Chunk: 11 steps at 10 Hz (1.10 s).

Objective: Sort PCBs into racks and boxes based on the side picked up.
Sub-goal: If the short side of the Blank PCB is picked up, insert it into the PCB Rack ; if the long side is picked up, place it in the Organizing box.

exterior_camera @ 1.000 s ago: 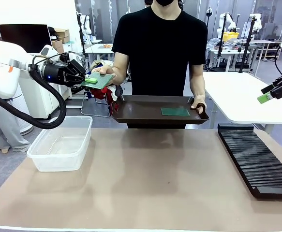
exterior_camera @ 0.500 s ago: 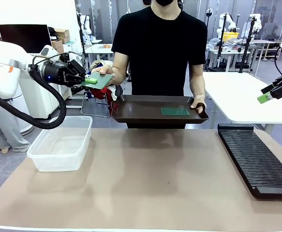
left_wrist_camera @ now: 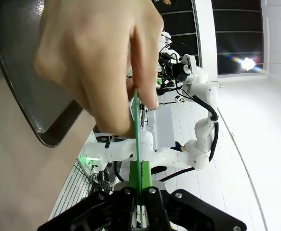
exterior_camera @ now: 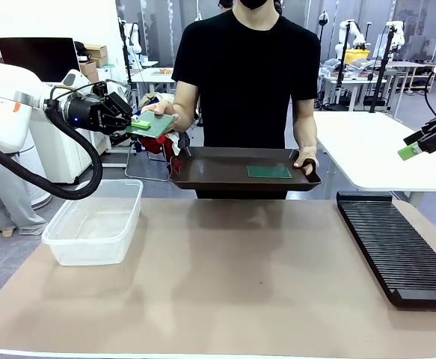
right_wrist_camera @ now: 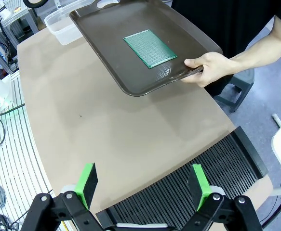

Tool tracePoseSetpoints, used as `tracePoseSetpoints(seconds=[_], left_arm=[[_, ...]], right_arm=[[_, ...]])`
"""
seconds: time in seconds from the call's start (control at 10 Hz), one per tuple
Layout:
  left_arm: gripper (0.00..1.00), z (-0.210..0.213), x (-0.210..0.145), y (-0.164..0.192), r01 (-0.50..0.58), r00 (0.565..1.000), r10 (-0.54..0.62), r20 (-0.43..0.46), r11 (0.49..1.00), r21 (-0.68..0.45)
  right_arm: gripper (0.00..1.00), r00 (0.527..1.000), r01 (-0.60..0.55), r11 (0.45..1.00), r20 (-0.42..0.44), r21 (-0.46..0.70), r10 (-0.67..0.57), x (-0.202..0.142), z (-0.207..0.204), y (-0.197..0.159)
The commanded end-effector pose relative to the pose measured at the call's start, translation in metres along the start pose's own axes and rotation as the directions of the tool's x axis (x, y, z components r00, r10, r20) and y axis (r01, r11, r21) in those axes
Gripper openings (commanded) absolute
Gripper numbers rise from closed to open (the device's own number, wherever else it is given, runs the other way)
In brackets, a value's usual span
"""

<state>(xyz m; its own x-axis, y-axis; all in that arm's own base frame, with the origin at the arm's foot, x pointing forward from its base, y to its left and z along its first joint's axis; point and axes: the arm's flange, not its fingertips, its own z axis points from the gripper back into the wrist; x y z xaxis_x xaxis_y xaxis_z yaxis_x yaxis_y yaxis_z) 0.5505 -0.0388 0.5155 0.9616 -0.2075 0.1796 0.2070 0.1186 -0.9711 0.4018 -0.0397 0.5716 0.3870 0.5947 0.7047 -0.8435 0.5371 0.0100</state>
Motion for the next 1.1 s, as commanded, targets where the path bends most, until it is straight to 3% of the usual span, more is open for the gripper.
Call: tracePoseSetpoints(seconds=[0.0, 1.0], left_arm=[[0.00, -0.0001, 0.0003, -0.0011, 0.002, 1.000, -0.002, -0.004, 1.000, -0.008], [0.00, -0.0001, 0.0003, -0.0011, 0.002, 1.000, -0.002, -0.004, 1.000, -0.008]], right_arm=[[1.00, 1.000, 0.000, 1.000, 0.014, 0.015, 0.000, 0.0004, -0.0008, -0.0004], [1.00, 1.000, 0.000, 1.000, 0.014, 0.015, 0.000, 0.0004, -0.0008, -0.0004]])
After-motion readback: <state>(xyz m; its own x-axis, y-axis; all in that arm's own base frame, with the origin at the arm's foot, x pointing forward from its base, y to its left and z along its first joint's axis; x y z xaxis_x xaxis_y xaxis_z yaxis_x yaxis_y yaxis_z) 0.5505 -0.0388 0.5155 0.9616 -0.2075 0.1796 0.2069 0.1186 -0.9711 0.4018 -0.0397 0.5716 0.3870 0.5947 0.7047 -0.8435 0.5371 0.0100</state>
